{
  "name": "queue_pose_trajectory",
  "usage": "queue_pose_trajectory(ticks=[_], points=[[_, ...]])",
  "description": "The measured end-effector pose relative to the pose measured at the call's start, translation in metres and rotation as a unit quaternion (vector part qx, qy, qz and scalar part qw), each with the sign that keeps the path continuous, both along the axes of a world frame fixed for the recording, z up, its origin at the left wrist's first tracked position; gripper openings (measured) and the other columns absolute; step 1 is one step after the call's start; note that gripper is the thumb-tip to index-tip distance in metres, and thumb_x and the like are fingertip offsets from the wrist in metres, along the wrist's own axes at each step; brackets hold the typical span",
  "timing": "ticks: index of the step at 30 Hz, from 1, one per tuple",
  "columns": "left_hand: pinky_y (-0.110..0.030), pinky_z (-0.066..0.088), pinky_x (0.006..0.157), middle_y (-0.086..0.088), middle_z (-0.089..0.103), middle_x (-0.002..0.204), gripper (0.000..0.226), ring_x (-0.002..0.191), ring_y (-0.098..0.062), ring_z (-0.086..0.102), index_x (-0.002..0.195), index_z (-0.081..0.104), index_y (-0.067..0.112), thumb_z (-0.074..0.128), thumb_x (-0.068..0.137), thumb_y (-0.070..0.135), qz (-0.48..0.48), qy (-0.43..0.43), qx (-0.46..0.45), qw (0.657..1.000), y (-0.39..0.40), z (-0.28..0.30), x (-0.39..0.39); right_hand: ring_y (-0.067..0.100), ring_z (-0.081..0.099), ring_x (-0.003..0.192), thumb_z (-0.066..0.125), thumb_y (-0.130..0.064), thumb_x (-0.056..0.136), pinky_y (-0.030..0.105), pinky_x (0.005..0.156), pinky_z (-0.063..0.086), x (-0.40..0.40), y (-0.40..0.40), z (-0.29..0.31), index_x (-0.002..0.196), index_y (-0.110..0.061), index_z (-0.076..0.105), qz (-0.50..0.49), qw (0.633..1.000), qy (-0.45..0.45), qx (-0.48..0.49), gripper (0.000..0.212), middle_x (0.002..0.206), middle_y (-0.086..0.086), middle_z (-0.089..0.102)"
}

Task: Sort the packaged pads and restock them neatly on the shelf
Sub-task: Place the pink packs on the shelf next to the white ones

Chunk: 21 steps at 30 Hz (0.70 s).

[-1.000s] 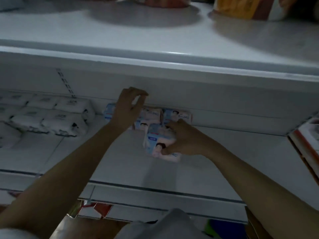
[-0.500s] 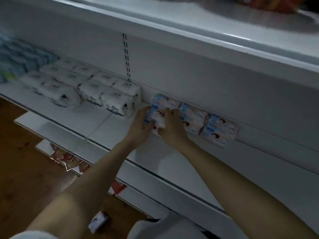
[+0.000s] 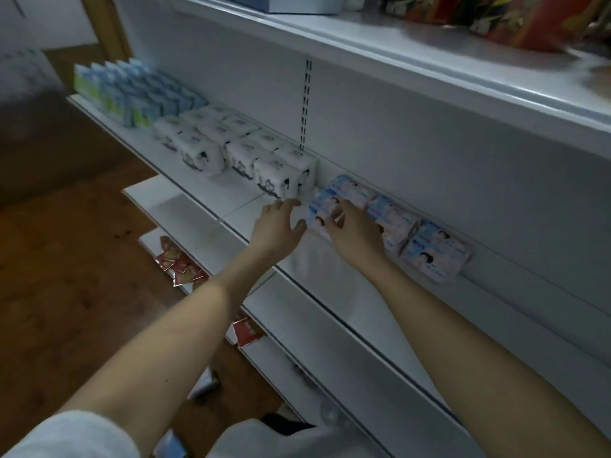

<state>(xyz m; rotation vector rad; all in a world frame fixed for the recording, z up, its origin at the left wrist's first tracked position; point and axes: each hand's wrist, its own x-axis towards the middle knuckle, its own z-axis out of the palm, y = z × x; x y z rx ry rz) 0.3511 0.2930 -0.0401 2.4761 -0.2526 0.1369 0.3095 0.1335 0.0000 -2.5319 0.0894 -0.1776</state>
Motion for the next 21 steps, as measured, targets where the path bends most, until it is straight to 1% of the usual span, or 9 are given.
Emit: queue_pose_trajectory(ticks=[2, 3, 5, 8, 11, 13, 17, 19, 21], points=[[-0.040, 0.044, 0.094, -0.007, 0.058, 0.125, 0.042, 0.121, -0.028, 0.045, 0.133, 0.051, 0.020, 0.052, 0.094, 0.036, 0.038, -0.018, 0.011, 0.999, 0.008, 0.006, -0.029, 0.018, 0.054, 0.075, 0.050, -0.033, 0.098, 0.030, 0.066, 0.042, -0.021, 0.007, 0.003, 0.089, -0.012, 0.058, 0.025, 1.000, 0.000, 0.007, 0.025, 0.078, -0.003, 0.058], [-0.039, 0.045, 0.091, -0.006, 0.059, 0.121, 0.039, 0.118, -0.027, 0.047, 0.130, 0.054, 0.020, 0.052, 0.093, 0.035, 0.052, -0.024, 0.011, 0.998, 0.012, 0.008, -0.046, 0.019, 0.055, 0.072, 0.049, -0.034, 0.098, 0.031, 0.065, 0.043, -0.030, 0.011, 0.002, 0.085, -0.010, 0.059, 0.036, 0.999, 0.001, 0.016, 0.028, 0.074, -0.002, 0.059], [-0.037, 0.044, 0.089, -0.004, 0.062, 0.116, 0.035, 0.113, -0.026, 0.050, 0.125, 0.058, 0.020, 0.052, 0.093, 0.034, 0.077, -0.023, 0.011, 0.997, 0.026, 0.010, -0.079, 0.022, 0.057, 0.071, 0.049, -0.034, 0.097, 0.033, 0.066, 0.046, -0.048, 0.024, -0.001, 0.082, -0.010, 0.060, 0.061, 0.998, 0.014, 0.025, 0.031, 0.074, 0.003, 0.062], [-0.037, 0.044, 0.088, -0.004, 0.063, 0.114, 0.030, 0.111, -0.027, 0.051, 0.116, 0.062, 0.022, 0.053, 0.090, 0.034, 0.129, -0.005, 0.036, 0.991, 0.060, 0.007, -0.124, 0.026, 0.060, 0.073, 0.051, -0.035, 0.095, 0.035, 0.065, 0.046, -0.073, 0.055, -0.008, 0.078, -0.013, 0.059, 0.107, 0.993, 0.040, 0.033, 0.029, 0.076, 0.005, 0.064], [-0.042, 0.047, 0.087, -0.005, 0.064, 0.111, 0.027, 0.110, -0.030, 0.052, 0.109, 0.063, 0.024, 0.053, 0.088, 0.036, 0.187, 0.032, 0.075, 0.979, 0.107, -0.003, -0.162, 0.028, 0.060, 0.075, 0.052, -0.036, 0.094, 0.035, 0.067, 0.047, -0.102, 0.097, -0.019, 0.079, -0.014, 0.061, 0.153, 0.985, 0.069, 0.044, 0.028, 0.079, 0.007, 0.066], [-0.044, 0.046, 0.090, -0.004, 0.062, 0.112, 0.027, 0.112, -0.029, 0.049, 0.110, 0.062, 0.023, 0.051, 0.089, 0.038, 0.221, 0.070, 0.099, 0.968, 0.136, -0.014, -0.183, 0.026, 0.061, 0.076, 0.053, -0.037, 0.094, 0.034, 0.067, 0.047, -0.121, 0.123, -0.033, 0.079, -0.016, 0.062, 0.193, 0.974, 0.110, 0.040, 0.028, 0.079, 0.005, 0.067], [-0.042, 0.045, 0.093, -0.001, 0.061, 0.115, 0.029, 0.114, -0.026, 0.046, 0.113, 0.063, 0.026, 0.047, 0.089, 0.034, 0.272, 0.135, 0.083, 0.949, 0.185, -0.047, -0.219, 0.023, 0.060, 0.075, 0.052, -0.039, 0.093, 0.033, 0.063, 0.044, -0.142, 0.166, -0.065, 0.072, -0.022, 0.054, 0.256, 0.948, 0.186, 0.020, 0.027, 0.074, -0.002, 0.060], [-0.041, 0.045, 0.093, -0.002, 0.061, 0.114, 0.026, 0.115, -0.026, 0.047, 0.110, 0.063, 0.025, 0.049, 0.089, 0.032, 0.294, 0.169, 0.065, 0.938, 0.209, -0.069, -0.236, 0.019, 0.059, 0.076, 0.052, -0.037, 0.094, 0.031, 0.065, 0.045, -0.148, 0.188, -0.085, 0.076, -0.024, 0.057, 0.281, 0.931, 0.234, 0.012, 0.023, 0.078, -0.003, 0.061], [-0.038, 0.047, 0.091, -0.003, 0.061, 0.112, 0.024, 0.115, -0.027, 0.048, 0.107, 0.064, 0.024, 0.050, 0.088, 0.028, 0.314, 0.208, 0.043, 0.926, 0.233, -0.095, -0.252, 0.018, 0.062, 0.083, 0.053, -0.035, 0.095, 0.032, 0.071, 0.049, -0.151, 0.211, -0.110, 0.094, -0.021, 0.064, 0.301, 0.909, 0.287, -0.013, 0.018, 0.090, -0.001, 0.066]])
